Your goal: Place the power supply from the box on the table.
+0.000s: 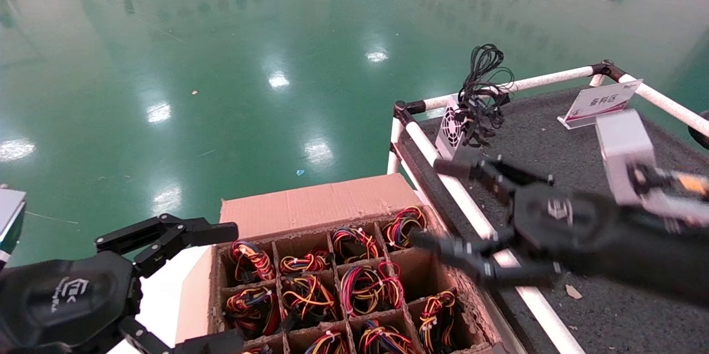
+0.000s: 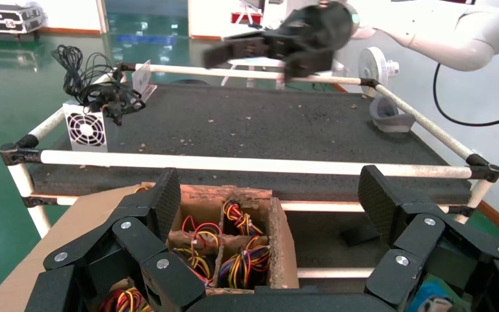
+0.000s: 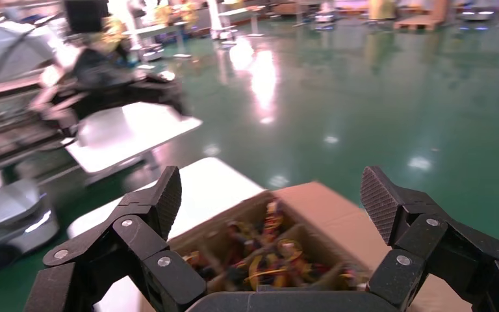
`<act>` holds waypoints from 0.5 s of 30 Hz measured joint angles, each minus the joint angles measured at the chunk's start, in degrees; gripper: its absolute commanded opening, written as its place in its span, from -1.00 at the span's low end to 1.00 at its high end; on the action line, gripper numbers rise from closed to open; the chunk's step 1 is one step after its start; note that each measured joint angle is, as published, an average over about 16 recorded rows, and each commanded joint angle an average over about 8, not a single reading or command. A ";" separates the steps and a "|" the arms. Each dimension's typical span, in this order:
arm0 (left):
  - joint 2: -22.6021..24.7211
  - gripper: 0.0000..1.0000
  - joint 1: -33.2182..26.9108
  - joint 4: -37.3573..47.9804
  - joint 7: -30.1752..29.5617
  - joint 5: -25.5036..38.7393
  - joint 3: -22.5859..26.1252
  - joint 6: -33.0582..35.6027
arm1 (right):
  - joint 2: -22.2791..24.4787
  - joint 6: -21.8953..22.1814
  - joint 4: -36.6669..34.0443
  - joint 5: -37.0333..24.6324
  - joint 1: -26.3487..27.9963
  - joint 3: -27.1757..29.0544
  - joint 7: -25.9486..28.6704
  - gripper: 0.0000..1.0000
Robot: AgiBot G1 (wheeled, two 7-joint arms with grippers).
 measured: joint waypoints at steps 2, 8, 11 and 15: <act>0.00 1.00 0.00 0.00 0.00 0.00 0.00 0.00 | 0.90 -1.04 2.27 0.84 -1.66 0.51 -0.31 1.00; 0.00 1.00 0.00 0.01 0.00 0.00 0.00 0.00 | 3.19 -3.69 8.09 2.98 -5.90 1.81 -1.09 1.00; 0.00 1.00 0.01 0.01 0.00 0.00 0.00 -0.01 | 3.98 -4.61 10.09 3.74 -7.37 2.27 -1.35 1.00; 0.00 1.00 0.01 0.01 0.00 -0.01 0.00 -0.01 | 4.59 -5.31 11.61 4.34 -8.49 2.64 -1.55 1.00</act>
